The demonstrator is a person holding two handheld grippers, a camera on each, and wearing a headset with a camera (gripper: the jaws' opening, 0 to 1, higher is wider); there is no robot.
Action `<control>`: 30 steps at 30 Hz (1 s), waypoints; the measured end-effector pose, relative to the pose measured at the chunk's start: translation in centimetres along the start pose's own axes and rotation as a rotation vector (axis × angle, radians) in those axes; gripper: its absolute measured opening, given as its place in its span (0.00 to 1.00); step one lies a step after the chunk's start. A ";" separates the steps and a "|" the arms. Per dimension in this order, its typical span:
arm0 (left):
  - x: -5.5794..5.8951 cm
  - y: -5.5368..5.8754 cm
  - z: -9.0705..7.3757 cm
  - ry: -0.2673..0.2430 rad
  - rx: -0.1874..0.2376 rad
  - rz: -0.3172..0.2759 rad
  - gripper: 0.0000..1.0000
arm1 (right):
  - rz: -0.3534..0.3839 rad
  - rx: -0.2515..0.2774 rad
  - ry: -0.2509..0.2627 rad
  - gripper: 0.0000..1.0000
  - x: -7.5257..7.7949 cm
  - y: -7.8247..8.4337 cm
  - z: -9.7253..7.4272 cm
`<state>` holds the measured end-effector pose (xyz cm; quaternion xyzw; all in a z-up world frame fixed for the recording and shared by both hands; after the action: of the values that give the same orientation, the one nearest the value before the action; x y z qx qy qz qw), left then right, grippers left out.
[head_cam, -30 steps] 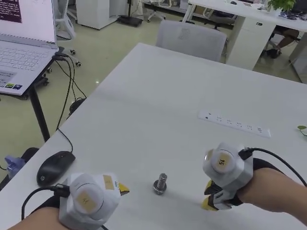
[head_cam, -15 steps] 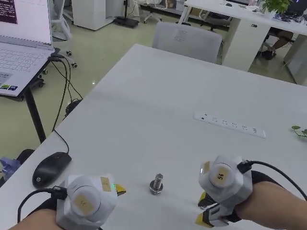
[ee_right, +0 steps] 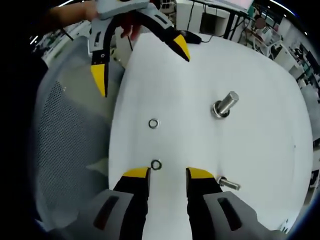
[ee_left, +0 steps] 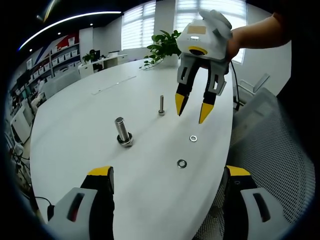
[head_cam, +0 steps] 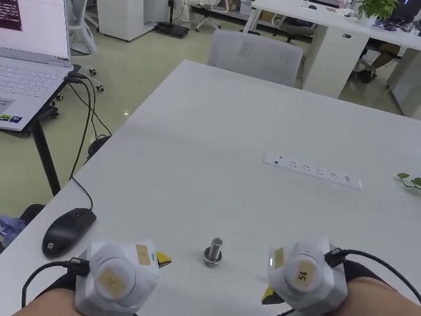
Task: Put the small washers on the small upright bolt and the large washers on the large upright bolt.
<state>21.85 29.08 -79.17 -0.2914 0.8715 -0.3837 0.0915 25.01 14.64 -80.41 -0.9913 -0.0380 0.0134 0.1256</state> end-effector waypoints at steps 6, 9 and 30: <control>-0.1 0.0 -0.1 -0.004 0.002 0.002 0.91 | -0.032 -0.003 0.001 0.30 -0.9 0.2 1.0; -0.2 0.0 -0.1 -0.006 0.002 0.003 0.91 | -0.040 -0.004 0.001 0.29 -1.2 0.3 1.4; 0.0 0.0 -0.2 0.001 0.002 0.000 0.88 | -0.058 -0.027 0.015 0.26 -1.9 1.2 4.5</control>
<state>21.79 29.18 -79.05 -0.2910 0.8711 -0.3848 0.0916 23.06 14.48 -85.05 -0.9914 -0.0659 0.0021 0.1127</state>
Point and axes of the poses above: the centre of the closed fingertips' face, and the gripper's own axes: z roughly forward along the fingers, x roughly to its right, y roughly out of its underside, the point moved 3 cm from there along -z, roughly backward along the fingers, and after that the axes turned 4 degrees about -x, right-handed, at the moved point
